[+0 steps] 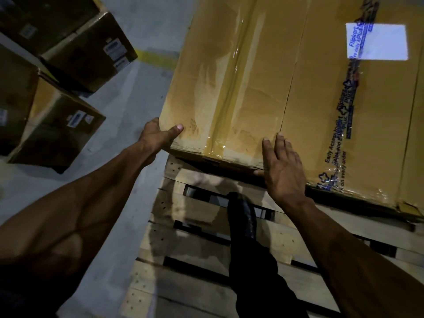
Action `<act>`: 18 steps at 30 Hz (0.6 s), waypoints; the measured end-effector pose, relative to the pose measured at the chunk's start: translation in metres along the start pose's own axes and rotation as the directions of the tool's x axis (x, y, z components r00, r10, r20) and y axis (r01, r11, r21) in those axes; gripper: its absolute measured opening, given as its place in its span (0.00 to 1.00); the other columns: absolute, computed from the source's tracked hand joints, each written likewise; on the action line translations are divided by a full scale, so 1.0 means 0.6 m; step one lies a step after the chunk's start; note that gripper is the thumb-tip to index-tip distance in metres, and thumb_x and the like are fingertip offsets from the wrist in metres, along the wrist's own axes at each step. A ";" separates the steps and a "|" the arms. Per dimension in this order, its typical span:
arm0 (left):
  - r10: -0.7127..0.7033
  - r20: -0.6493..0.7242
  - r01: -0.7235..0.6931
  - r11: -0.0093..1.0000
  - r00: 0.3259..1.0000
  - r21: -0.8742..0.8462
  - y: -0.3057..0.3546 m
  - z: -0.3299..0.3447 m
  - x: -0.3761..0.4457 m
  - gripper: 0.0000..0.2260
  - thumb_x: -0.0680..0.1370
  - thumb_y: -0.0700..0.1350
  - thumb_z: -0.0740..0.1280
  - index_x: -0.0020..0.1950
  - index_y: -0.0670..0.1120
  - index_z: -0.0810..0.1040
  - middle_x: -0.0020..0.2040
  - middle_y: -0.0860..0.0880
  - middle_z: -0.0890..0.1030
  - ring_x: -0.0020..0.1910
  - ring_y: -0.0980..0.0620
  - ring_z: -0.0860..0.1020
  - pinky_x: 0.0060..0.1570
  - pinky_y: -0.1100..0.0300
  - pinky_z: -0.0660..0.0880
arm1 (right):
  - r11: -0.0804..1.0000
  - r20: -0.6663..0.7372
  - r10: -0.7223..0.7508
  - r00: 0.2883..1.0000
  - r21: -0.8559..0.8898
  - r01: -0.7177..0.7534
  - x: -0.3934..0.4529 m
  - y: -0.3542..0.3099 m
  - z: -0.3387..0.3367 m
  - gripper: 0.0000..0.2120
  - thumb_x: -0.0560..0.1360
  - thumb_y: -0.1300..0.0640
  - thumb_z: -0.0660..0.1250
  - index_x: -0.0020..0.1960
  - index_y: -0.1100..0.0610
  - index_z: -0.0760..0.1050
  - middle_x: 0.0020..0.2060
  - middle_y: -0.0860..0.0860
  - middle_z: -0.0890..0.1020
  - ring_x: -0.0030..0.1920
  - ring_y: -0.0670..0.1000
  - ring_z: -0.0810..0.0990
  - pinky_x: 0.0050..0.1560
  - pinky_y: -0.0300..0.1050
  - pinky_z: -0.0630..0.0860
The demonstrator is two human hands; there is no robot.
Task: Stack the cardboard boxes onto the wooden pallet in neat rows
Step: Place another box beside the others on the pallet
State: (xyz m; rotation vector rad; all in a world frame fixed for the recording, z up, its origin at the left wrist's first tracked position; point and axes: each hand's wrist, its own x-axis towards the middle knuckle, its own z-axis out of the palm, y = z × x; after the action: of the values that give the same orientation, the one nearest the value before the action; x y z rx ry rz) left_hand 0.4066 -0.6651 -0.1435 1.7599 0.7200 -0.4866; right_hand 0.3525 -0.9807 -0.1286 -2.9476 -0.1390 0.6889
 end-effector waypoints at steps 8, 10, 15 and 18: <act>-0.019 -0.054 0.020 1.000 0.998 0.014 0.002 0.005 -0.002 0.24 0.77 0.48 0.74 0.69 0.40 0.72 0.62 0.41 0.80 0.59 0.42 0.80 0.56 0.47 0.80 | 1.000 0.005 -0.006 1.000 -0.030 0.006 -0.003 0.001 0.001 0.40 0.80 0.41 0.60 0.80 0.49 0.38 0.79 0.56 0.38 0.79 0.57 0.40 0.76 0.51 0.43; -0.025 -0.100 0.028 0.999 0.995 0.020 0.000 0.006 -0.004 0.27 0.74 0.51 0.76 0.67 0.40 0.74 0.60 0.41 0.81 0.58 0.41 0.80 0.58 0.43 0.80 | 0.999 0.012 0.007 1.000 -0.042 -0.006 -0.005 -0.002 -0.003 0.41 0.80 0.42 0.60 0.80 0.50 0.37 0.79 0.57 0.38 0.79 0.57 0.40 0.76 0.51 0.43; -0.016 -0.188 0.037 0.993 0.982 0.108 -0.008 0.015 -0.034 0.28 0.75 0.51 0.76 0.68 0.40 0.71 0.62 0.43 0.78 0.60 0.43 0.77 0.60 0.49 0.78 | 0.996 0.046 0.085 0.995 0.024 -0.087 -0.035 -0.038 -0.001 0.43 0.78 0.59 0.63 0.80 0.54 0.36 0.78 0.59 0.37 0.79 0.60 0.39 0.77 0.55 0.44; 0.000 -0.227 0.043 0.982 0.974 0.183 -0.024 0.009 -0.080 0.26 0.76 0.47 0.75 0.69 0.40 0.71 0.64 0.42 0.78 0.63 0.42 0.76 0.58 0.52 0.74 | 0.984 0.098 0.120 0.988 0.119 -0.131 -0.079 -0.068 -0.002 0.39 0.79 0.56 0.60 0.80 0.57 0.39 0.79 0.61 0.39 0.79 0.60 0.41 0.76 0.55 0.43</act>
State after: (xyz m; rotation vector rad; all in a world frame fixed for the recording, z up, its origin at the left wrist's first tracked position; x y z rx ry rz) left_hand 0.3618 -0.6780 -0.1243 2.0076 0.8773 -0.3811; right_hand 0.3083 -0.9459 -0.1018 -2.8247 0.0810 0.8166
